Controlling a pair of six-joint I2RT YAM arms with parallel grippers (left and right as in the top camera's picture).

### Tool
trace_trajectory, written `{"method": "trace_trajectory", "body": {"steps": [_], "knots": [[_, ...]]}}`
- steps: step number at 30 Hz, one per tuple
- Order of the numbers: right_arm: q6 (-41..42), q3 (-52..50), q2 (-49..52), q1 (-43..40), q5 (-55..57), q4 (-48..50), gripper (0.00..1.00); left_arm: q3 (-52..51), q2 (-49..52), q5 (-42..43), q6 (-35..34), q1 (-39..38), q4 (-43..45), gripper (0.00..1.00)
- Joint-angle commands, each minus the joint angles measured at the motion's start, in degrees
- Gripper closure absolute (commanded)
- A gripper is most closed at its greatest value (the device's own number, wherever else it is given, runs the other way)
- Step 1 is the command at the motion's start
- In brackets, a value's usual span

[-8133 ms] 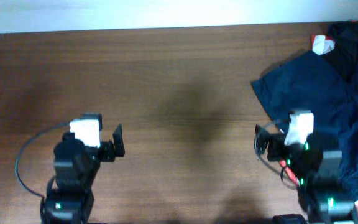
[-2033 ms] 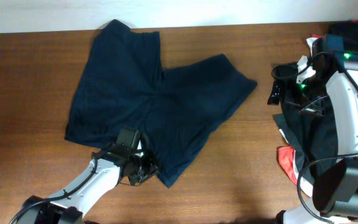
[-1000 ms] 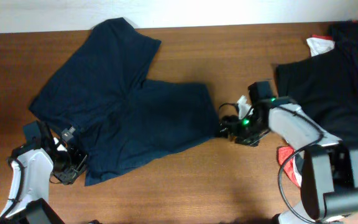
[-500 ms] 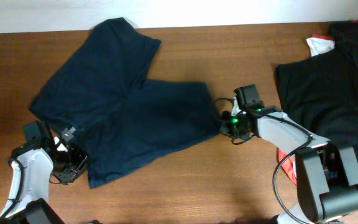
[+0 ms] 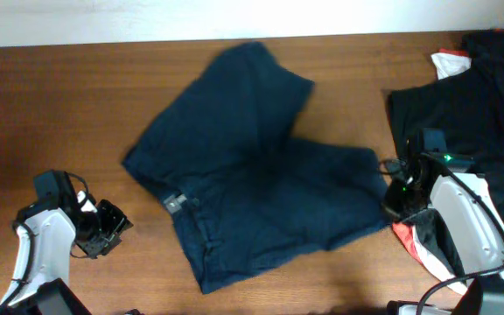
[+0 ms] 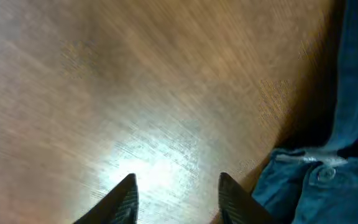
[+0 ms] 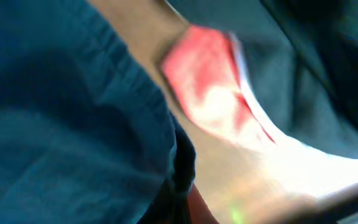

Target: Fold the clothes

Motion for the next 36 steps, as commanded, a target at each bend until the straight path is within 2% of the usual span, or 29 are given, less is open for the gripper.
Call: {"method": "trace_trajectory", "body": {"steps": [1,4,9,12,19,20,25,27,30,36], "knots": [[2.38,-0.07,-0.48,1.01,3.82,-4.11,0.96,0.5,0.04,0.92,0.46,-1.7,2.86,0.56],[2.36,-0.07,-0.5,2.27,2.8,-7.3,0.96,0.5,0.04,2.45,0.5,-3.37,7.74,0.56],[2.36,-0.07,-0.5,2.99,2.47,-6.78,0.96,0.5,0.46,2.51,0.48,-10.67,16.28,0.57],[2.34,-0.07,-0.5,2.99,2.12,-6.14,0.96,0.5,1.84,2.34,0.48,-15.74,19.91,0.63],[2.32,-0.07,-0.5,2.99,2.12,-5.88,0.96,0.5,10.93,1.46,0.46,-23.5,26.12,0.65],[2.32,-0.07,-0.5,2.99,2.12,-5.88,0.96,0.5,12.55,0.68,0.44,-24.3,26.86,0.67],[1.27,-0.04,-0.5,2.99,0.57,-3.87,0.96,0.52,19.08,-7.41,0.46,-24.92,36.52,0.72],[-1.62,-0.04,-0.5,3.02,-2.71,-1.42,0.96,0.61,19.85,-7.61,0.46,-24.3,42.84,0.72],[-1.77,-0.04,-0.5,3.02,-5.6,-0.07,0.96,2.27,20.79,-7.69,0.46,-24.35,51.84,0.72],[-1.77,-0.04,-0.48,3.34,-9.94,0.76,0.96,9.55,22.95,-7.41,1.33,-24.3,53.55,0.73]]}}
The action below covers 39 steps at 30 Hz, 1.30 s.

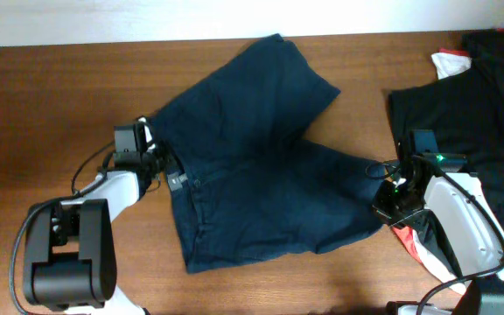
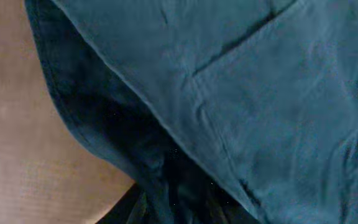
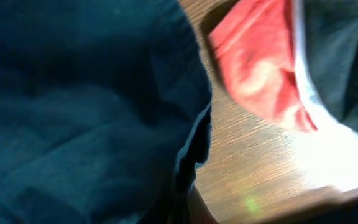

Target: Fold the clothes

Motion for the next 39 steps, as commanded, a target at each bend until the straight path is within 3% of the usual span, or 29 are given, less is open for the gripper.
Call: {"method": "trace_trajectory", "body": {"steps": [1,4,8,12,16,22,25,32,36,39], "knots": [[-0.37,0.09,-0.48,1.03,-3.15,0.33,0.96,6.29,1.7,-0.55,1.4,0.39,-0.02,0.73],[-0.37,0.09,-0.48,1.97,-3.15,0.72,0.95,10.58,2.4,-0.22,1.4,0.35,-7.3,0.74],[-0.39,0.09,-0.48,2.12,-3.13,0.81,0.92,17.62,2.16,7.72,6.32,0.48,-24.7,0.73],[-0.87,0.07,-0.48,2.12,-3.15,0.92,0.92,20.81,2.38,11.06,6.29,-0.33,-41.03,0.64],[-1.29,0.09,-0.48,2.12,-3.15,0.9,0.91,20.26,3.96,10.86,6.29,-2.1,-42.53,0.57],[-1.49,0.09,-0.48,2.12,-3.15,0.87,0.91,20.26,9.22,9.94,6.1,-3.96,-41.0,0.56],[-2.21,0.09,-0.48,2.12,-3.15,0.9,0.91,20.37,9.68,9.6,5.2,-3.39,-41.42,0.66],[-2.34,0.09,-0.48,2.12,-3.15,1.16,0.91,26.77,7.96,8.0,5.64,0.59,-41.27,0.67],[-2.34,0.09,-0.48,2.12,-3.15,1.11,0.91,32.63,7.96,5.55,5.88,2.47,-42.62,0.6],[-2.34,0.09,-0.48,2.12,-3.15,1.31,0.91,35.04,7.96,8.94,5.86,2.19,-47.56,0.56]]}}
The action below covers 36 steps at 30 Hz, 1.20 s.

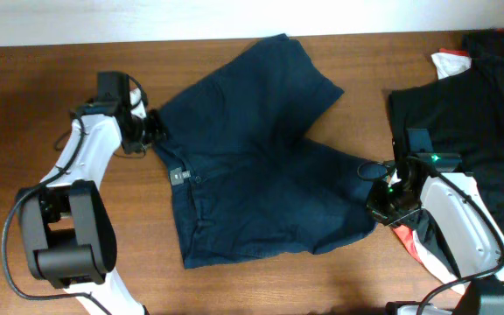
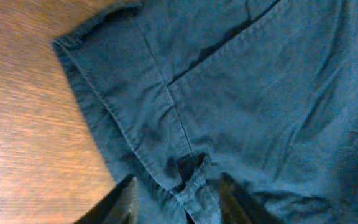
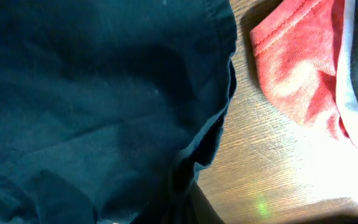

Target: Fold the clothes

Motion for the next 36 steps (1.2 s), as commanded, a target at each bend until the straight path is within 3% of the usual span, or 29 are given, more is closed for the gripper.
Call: {"method": "trace_trajectory", "body": {"steps": [1,5,11,16,17,19,22,24,27,29,30,32,36], "knots": [[-0.37,0.11,-0.48,0.35,-0.28,0.48,0.91,2.62,0.26,3.72,0.48,-0.7,-6.03,0.56],[-0.37,0.11,-0.48,0.35,-0.28,0.52,0.9,0.02,0.33,4.15,0.48,-3.13,-11.65,0.56],[-0.37,0.09,-0.48,0.35,-0.31,0.33,0.9,-9.9,0.39,3.89,-1.53,-7.76,-1.68,0.55],[-0.37,0.09,-0.48,0.35,-0.28,0.0,0.9,-11.78,0.39,0.04,-3.21,-7.93,1.81,0.55],[-0.37,0.09,-0.48,0.35,-0.28,0.09,0.91,-11.78,0.39,0.04,-3.21,-7.93,2.71,0.59],[-0.37,0.11,-0.48,0.35,-0.26,0.17,0.9,-11.72,0.37,1.14,-3.21,-7.93,4.52,0.78],[-0.35,0.11,-0.44,0.35,1.57,0.57,0.9,-10.91,0.37,8.94,-3.17,-7.39,7.17,1.0],[-0.35,0.09,-0.44,0.33,2.82,0.76,0.9,-9.38,-0.04,14.62,-2.25,-6.23,5.07,1.0],[-0.33,0.11,-0.37,0.31,2.99,1.64,0.9,-6.78,-0.79,17.09,0.85,-4.13,-9.33,1.0],[-0.31,0.11,-0.2,0.31,2.97,2.05,0.9,-5.73,-1.07,12.98,8.13,-2.54,-20.41,1.0],[-0.31,0.11,0.0,0.31,2.97,2.25,0.9,-5.75,-1.11,6.12,8.39,-1.44,-22.99,1.0],[-0.31,0.11,0.44,0.31,2.97,2.6,0.9,-5.97,-1.05,-3.02,6.91,0.11,-23.34,1.0],[-0.26,0.09,1.2,0.28,3.02,2.64,0.9,-6.19,-0.42,-11.45,5.01,1.99,-21.94,1.0]]}}
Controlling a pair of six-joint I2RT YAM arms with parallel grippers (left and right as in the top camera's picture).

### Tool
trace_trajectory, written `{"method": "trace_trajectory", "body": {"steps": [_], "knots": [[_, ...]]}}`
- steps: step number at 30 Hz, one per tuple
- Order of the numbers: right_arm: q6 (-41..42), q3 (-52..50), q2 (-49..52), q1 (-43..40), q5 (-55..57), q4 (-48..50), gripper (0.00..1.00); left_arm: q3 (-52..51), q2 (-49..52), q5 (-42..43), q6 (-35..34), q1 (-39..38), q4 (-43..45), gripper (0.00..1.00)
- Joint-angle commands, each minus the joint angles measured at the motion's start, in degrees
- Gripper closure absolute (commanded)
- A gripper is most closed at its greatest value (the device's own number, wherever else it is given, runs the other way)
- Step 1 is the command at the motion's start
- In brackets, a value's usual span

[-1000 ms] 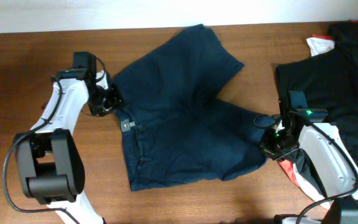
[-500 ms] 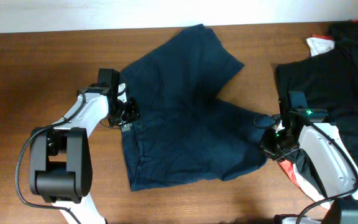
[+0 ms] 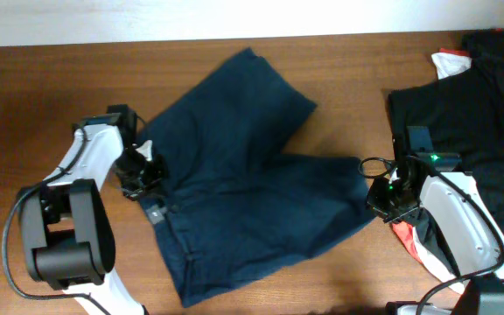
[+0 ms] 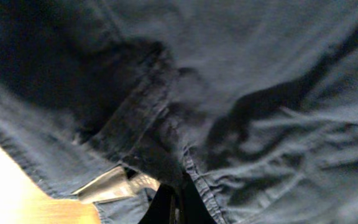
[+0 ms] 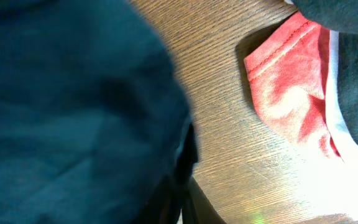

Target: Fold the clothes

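Dark blue shorts (image 3: 243,184) lie spread on the wooden table, one leg pointing to the far middle, the other to the right. My left gripper (image 3: 140,175) is shut on the shorts' waistband (image 4: 142,134) at their left edge, its jaws closed together over the cloth. My right gripper (image 3: 376,197) is shut on the hem of the right leg (image 5: 185,149), the fabric bunched between its fingers.
A pile of black clothes (image 3: 471,96) lies at the far right, with a red and white garment (image 5: 291,99) beside my right gripper. Bare wood (image 3: 24,105) stretches left of the shorts.
My left gripper, then open over the shorts' upper left corner, is now lower down and shut on the waistband. The shorts have shifted left and toward the front. The right gripper still holds the hem.
My left gripper first stood open on bare wood at the front left while the right held the leg hem. Then the left was at the shorts' left edge, then open farther back at the corner. Now it grips the waistband, and the shorts lie more spread.
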Motion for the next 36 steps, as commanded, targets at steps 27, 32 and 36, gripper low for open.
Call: {"method": "trace_trajectory", "body": {"steps": [27,32,36], "knots": [[-2.6,0.09,0.72,0.37,-8.2,-2.23,0.33,19.04,2.89,-7.41,2.56,0.85,-11.08,0.3],[-2.05,0.09,0.72,0.35,-12.02,-3.48,0.24,14.99,0.17,-7.3,0.39,-0.02,-18.03,0.28],[1.62,-0.61,0.72,0.37,-13.51,-3.45,0.23,2.89,-9.25,-7.04,-6.14,-0.79,-13.6,0.27]]}}
